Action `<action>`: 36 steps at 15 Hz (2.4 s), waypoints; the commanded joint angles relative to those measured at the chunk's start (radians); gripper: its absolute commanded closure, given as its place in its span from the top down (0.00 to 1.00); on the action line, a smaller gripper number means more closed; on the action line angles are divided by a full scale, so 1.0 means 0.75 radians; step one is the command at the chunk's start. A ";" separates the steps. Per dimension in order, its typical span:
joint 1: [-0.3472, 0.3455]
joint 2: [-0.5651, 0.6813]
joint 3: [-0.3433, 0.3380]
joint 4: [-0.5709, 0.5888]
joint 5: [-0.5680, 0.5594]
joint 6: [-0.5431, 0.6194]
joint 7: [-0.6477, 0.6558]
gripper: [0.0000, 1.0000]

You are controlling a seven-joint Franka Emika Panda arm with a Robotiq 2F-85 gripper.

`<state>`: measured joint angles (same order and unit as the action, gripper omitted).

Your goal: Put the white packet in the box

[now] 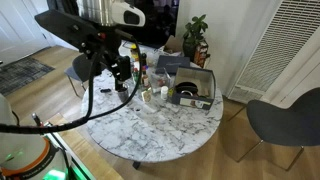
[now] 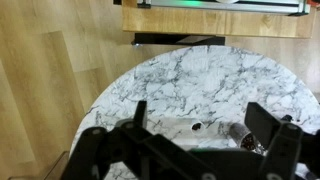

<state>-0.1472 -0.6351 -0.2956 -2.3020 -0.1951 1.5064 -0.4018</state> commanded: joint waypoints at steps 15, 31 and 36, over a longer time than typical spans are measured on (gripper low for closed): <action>0.072 0.040 0.224 -0.110 0.144 0.146 0.378 1.00; 0.114 0.552 0.423 -0.154 0.273 0.927 0.997 1.00; 0.126 0.648 0.412 -0.139 0.282 0.990 0.976 1.00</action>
<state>-0.0583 -0.1479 0.0192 -2.4071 0.0173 2.2513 0.3301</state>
